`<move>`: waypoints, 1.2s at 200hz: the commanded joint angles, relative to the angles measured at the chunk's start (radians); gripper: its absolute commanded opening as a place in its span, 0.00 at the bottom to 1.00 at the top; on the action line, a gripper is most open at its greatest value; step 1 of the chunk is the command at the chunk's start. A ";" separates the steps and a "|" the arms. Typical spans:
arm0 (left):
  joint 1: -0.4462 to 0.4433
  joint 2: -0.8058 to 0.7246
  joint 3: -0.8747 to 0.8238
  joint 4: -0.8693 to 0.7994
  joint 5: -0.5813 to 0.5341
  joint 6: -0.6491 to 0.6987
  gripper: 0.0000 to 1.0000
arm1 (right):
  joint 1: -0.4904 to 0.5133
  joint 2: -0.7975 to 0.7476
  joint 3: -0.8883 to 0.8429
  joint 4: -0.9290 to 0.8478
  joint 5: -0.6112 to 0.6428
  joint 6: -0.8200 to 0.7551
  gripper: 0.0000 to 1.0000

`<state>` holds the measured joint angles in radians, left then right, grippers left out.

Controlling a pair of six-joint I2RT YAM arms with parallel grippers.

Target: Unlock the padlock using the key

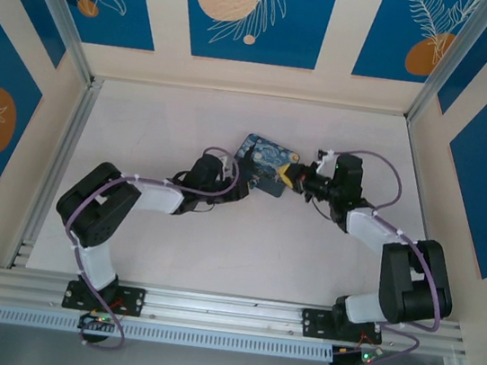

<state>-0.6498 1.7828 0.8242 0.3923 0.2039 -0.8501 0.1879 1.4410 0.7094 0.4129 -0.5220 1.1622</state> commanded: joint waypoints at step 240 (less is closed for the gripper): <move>-0.018 0.348 0.366 0.128 0.268 0.318 0.83 | -0.057 0.430 0.269 -0.086 0.001 -0.041 0.00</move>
<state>-0.6525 2.1033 1.1645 0.4755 0.3355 -0.4900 0.1360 1.8492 0.9627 0.3511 -0.5236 1.1393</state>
